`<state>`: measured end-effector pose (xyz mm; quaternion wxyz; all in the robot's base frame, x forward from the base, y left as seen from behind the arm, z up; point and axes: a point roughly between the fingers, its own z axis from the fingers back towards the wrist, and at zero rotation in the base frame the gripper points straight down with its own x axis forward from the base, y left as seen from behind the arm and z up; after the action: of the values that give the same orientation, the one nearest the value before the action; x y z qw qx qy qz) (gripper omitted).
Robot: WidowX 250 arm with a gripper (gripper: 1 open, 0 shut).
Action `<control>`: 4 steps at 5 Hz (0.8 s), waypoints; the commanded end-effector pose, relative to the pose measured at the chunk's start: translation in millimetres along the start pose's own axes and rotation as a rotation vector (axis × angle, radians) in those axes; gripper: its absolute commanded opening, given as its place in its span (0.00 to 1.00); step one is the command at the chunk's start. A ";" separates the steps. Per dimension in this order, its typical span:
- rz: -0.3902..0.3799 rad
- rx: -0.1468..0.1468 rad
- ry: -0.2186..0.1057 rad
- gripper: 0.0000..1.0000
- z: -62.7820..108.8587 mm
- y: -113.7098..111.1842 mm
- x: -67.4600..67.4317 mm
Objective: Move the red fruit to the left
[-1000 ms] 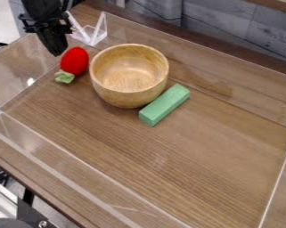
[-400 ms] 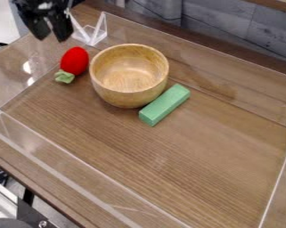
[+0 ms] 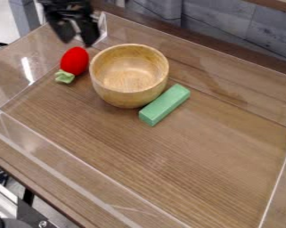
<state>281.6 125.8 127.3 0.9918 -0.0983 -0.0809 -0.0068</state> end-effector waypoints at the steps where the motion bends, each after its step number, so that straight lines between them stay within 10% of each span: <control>1: 0.006 0.028 -0.059 1.00 24.8 -29.4 7.6; 4: -0.066 0.071 0.007 1.00 -3.3 -76.8 9.7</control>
<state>288.0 47.2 132.5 0.9949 -0.0663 -0.0656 -0.0395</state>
